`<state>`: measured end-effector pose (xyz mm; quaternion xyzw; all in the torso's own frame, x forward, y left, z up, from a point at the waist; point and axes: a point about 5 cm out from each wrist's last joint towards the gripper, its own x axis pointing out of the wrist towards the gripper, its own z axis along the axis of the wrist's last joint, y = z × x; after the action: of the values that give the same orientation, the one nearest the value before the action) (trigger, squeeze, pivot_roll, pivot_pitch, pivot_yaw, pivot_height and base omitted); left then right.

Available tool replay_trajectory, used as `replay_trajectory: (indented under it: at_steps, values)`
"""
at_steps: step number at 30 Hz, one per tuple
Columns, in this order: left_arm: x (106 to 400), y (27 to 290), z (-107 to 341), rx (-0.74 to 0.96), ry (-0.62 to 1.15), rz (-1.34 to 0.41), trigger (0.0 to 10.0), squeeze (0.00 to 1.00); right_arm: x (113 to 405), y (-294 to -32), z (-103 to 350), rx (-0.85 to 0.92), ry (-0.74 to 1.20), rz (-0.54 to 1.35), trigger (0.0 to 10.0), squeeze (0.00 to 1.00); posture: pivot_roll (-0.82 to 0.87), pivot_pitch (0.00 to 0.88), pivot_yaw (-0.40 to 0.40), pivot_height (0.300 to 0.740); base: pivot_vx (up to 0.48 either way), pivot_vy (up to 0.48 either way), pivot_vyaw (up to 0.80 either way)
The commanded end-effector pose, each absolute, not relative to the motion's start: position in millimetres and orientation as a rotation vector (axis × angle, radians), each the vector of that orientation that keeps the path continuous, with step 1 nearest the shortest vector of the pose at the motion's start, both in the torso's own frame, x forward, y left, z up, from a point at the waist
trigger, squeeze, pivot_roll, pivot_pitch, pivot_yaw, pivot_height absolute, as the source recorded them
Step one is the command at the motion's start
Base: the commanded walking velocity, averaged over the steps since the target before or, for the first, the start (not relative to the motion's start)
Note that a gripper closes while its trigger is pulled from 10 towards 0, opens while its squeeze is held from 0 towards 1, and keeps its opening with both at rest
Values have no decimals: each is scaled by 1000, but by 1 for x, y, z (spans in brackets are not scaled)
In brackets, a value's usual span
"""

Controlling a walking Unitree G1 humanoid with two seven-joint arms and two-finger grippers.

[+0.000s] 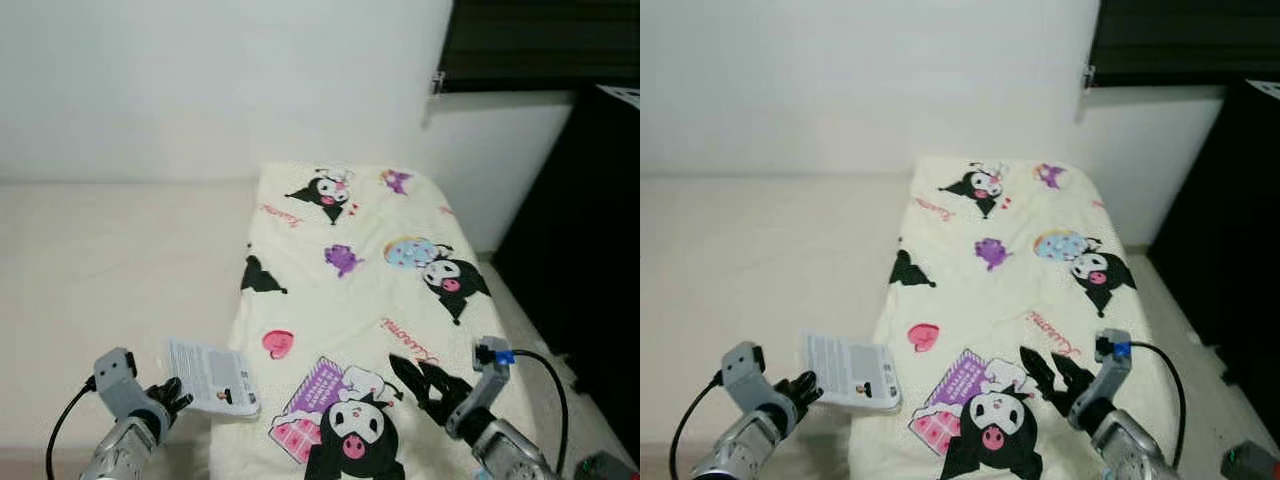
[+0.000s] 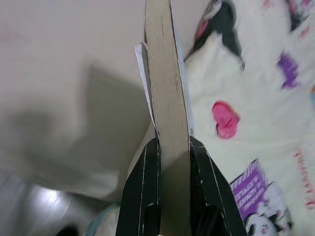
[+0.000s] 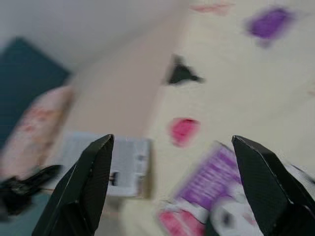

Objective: Clean up the room

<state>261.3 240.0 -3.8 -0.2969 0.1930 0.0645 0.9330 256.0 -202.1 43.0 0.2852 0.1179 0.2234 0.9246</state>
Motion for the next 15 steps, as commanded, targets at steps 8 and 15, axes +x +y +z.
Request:
replay_trajectory:
  at_steps: [8, 15]
  values:
    - [274, 226, 101, -782, -84, -635, 10000, 0, 265, -199, 82, 709, 59, 665, 10000, 0, -55, 21, -15, 721, 0, 0, 731]
    - [256, 209, 157, -662, -204, -1037, 10000, 0, 260, -205, 120, 763, -89, 835, 10000, 0, -60, 21, -15, 721, 0, 0, 734]
